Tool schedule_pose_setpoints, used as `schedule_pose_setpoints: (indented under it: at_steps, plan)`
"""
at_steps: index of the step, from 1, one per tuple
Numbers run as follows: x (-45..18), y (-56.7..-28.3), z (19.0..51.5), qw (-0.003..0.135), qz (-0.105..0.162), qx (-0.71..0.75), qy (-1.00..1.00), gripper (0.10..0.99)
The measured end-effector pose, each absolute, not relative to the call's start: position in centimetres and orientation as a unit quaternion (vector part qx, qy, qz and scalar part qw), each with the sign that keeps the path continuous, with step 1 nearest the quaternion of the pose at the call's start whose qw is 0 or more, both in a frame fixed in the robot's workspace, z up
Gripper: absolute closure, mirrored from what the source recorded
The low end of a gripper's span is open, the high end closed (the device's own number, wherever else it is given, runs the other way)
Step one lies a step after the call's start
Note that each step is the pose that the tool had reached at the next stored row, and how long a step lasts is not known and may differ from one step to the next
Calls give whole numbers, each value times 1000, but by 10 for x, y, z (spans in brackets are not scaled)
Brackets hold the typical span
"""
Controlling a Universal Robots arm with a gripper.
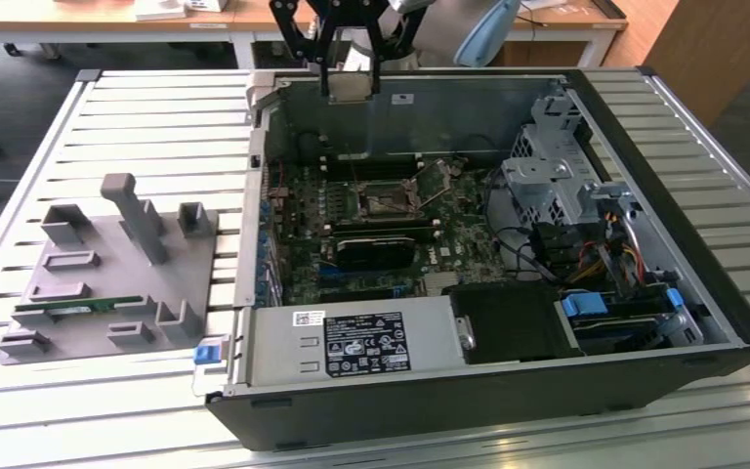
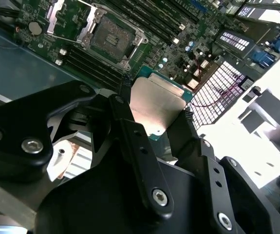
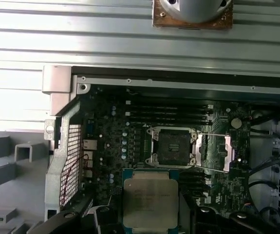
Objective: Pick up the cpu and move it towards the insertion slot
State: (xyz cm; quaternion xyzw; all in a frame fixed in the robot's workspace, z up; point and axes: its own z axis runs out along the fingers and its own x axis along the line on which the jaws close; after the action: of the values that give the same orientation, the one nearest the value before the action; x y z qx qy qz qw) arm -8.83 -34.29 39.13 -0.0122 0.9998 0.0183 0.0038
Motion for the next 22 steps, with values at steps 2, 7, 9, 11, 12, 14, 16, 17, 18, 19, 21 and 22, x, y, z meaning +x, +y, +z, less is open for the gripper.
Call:
schedule_pose_setpoints:
  at_steps: [2, 7, 9, 11, 12, 14, 16, 17, 18, 19, 21, 22]
  plan:
    - [-88, -343, 391, 4, 18, -12, 1000, 541]
    - [-86, -341, 391, 6, 19, -12, 1000, 541]
    - [-85, -340, 391, 7, 19, -12, 1000, 541]
    - [-83, -339, 391, 8, 19, -12, 1000, 541]
    - [-82, -338, 391, 8, 19, -12, 1000, 541]
    - [-79, -336, 390, 8, 19, -12, 1000, 541]
    - [-76, -335, 390, 8, 19, -12, 1000, 541]
    - [-74, -333, 390, 8, 19, -12, 1000, 541]
    - [-71, -333, 390, 8, 19, -12, 1000, 541]
    - [-69, -331, 389, 8, 19, -12, 1000, 541]
    - [-63, -329, 388, 8, 19, -12, 1000, 541]
    - [-60, -329, 388, 8, 19, -12, 1000, 541]
